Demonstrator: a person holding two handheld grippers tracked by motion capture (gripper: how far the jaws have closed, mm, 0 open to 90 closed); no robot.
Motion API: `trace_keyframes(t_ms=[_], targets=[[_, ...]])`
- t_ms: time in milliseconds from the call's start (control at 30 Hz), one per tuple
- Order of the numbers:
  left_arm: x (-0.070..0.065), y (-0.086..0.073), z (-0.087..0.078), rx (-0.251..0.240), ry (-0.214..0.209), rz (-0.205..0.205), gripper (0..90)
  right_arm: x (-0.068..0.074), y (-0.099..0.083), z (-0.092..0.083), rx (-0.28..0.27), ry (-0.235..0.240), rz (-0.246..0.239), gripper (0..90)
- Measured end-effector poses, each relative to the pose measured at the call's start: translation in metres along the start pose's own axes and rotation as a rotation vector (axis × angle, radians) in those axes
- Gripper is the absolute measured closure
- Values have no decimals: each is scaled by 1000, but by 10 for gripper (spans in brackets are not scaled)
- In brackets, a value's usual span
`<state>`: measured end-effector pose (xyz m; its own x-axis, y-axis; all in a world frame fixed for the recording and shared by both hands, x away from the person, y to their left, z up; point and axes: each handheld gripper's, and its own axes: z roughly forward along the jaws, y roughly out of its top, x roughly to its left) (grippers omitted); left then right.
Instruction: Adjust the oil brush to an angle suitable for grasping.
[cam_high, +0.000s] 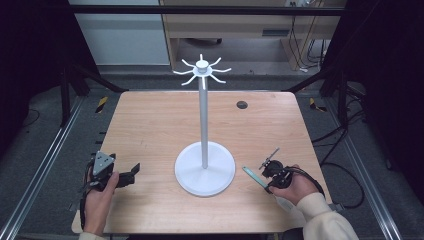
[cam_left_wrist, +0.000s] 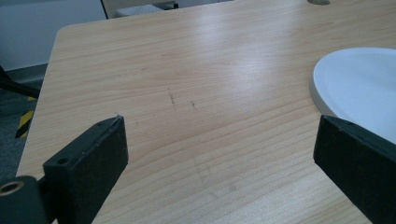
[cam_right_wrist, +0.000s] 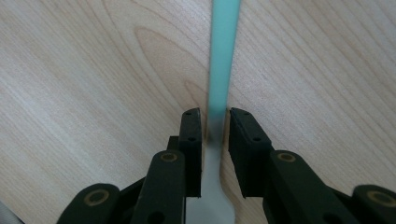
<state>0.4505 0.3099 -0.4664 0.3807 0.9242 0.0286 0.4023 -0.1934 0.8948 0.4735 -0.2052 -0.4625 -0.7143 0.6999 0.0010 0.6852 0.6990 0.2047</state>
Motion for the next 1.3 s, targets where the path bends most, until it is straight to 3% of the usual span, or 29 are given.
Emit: trace_keyframes(t_ms=[67,100,167,367,700,767,800,967,1000,1100,1167,1300], targets=[[0,0,0,0,0,0,26,0,1,1,5,3,4,759],[0,0,0,0,0,0,26,-1,1,3,-1,0,-21,770],[0,0,0,0,0,-1,27,0,2,3,7,3,-3,774],[0,0,0,-1,0,0,27,-2,1,5,4,-6,-40,805],[0,0,0,1,-1,3,27,-1,2,5,13,7,16,810],[0,0,0,1,-2,1,27,-2,2,5,11,13,7,813],[0,0,0,1,-2,2,27,-1,2,5,16,9,27,817],[0,0,0,2,-1,7,27,-4,1,4,3,11,-4,824],[0,0,0,3,-1,7,27,-2,1,2,9,10,30,825],[0,0,0,3,-1,7,27,-5,0,-2,-22,5,2,825],[-1,0,0,3,-1,9,27,-4,0,-7,-29,10,26,825],[-1,-1,0,8,-5,7,27,-9,2,-22,-101,-7,36,825]])
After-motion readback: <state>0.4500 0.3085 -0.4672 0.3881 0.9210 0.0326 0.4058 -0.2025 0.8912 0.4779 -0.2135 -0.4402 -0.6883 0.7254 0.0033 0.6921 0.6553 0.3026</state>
